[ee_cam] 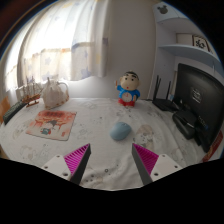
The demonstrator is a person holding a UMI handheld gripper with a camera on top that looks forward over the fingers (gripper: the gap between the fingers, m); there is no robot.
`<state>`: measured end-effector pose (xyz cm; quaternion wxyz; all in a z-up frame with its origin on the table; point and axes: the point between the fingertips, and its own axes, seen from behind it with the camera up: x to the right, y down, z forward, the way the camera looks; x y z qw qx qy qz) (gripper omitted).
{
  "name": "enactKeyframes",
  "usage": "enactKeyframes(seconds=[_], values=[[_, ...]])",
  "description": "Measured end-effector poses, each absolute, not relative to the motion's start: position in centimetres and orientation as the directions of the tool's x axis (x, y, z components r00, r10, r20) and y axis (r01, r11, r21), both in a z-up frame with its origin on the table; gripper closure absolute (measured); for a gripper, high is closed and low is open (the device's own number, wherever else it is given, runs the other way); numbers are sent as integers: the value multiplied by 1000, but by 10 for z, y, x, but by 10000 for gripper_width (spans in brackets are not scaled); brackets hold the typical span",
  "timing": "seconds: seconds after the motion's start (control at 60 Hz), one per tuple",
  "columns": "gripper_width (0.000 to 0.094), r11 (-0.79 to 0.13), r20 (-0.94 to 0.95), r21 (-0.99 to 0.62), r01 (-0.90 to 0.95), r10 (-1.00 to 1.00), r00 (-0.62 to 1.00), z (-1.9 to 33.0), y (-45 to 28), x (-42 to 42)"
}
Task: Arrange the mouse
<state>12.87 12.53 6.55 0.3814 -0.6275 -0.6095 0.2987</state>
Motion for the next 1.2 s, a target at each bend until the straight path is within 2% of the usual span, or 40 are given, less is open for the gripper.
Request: enactKeyframes(seconds=[0.317,0.833,0.883,0.933,0.967,1.017,1.2], values=[[85,12,64,-814,581,996,68,2,148,37],[81,-8,7,-780,626,1000,22,-16,157,-50],[116,-7,9,-779,627,1000,23,-17,158,-54],[206,-7,9,-779,627,1000,23,-17,159,-57],[277,-8,11,-780,626,1000,26,-16,159,-59],[452,-5,14,-779,626,1000,26,-17,160,-61],[538,37,62,-779,626,998,18,0,163,-67]])
